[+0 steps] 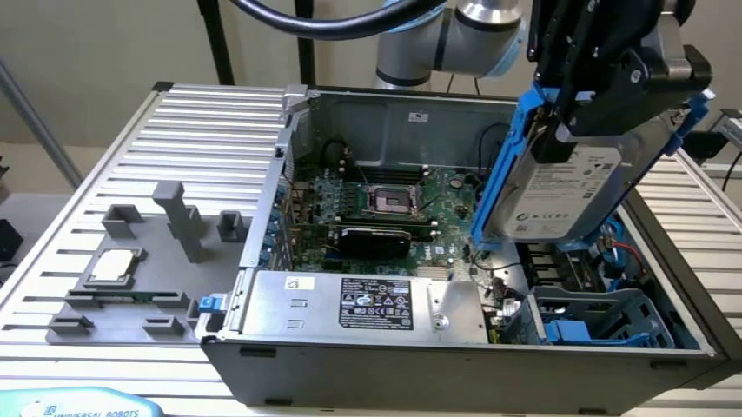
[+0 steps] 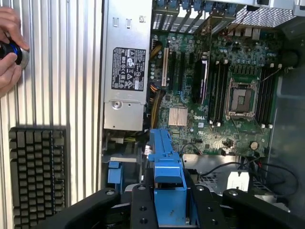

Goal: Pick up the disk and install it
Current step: 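Pick up the disk, then insert the disk into the insertion slot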

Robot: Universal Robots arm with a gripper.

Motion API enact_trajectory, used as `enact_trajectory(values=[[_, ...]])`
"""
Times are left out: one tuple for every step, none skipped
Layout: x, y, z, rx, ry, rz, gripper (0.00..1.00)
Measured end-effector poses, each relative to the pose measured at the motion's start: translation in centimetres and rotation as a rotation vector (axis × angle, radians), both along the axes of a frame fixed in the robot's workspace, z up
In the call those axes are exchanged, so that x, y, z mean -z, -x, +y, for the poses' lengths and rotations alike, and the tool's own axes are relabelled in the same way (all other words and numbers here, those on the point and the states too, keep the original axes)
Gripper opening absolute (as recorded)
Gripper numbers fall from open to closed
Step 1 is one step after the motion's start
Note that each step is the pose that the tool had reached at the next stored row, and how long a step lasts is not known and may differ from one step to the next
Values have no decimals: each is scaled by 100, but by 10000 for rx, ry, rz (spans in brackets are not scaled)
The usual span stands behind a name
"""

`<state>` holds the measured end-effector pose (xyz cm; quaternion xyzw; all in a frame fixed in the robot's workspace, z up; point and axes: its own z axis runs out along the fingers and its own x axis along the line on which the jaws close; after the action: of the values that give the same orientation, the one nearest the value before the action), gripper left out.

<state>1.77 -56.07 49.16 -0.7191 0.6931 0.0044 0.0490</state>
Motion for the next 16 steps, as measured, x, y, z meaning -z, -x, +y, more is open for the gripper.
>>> enact_trajectory(values=[[0,-23,-26,0,0,0,33],[0,-46,-52,0,1,0,33],[0,-69,-78,0,1,0,33],[1,-94,-104,1,-1,0,33],[1,-120,-132,0,-1,0,33],[1,-146,-158,0,0,0,33],[1,-173,-186,0,0,0,33],[1,-200,-213,0,0,0,33],[2,-227,-241,1,-1,0,33],[2,-255,-269,1,0,0,33],[2,-282,-296,0,0,0,33],[3,-311,-323,0,0,0,33],[5,-342,-346,0,0,0,33],[8,-377,-363,0,1,0,33],[15,-417,-374,1,0,0,33],[29,-460,-378,0,-2,-1,33]])
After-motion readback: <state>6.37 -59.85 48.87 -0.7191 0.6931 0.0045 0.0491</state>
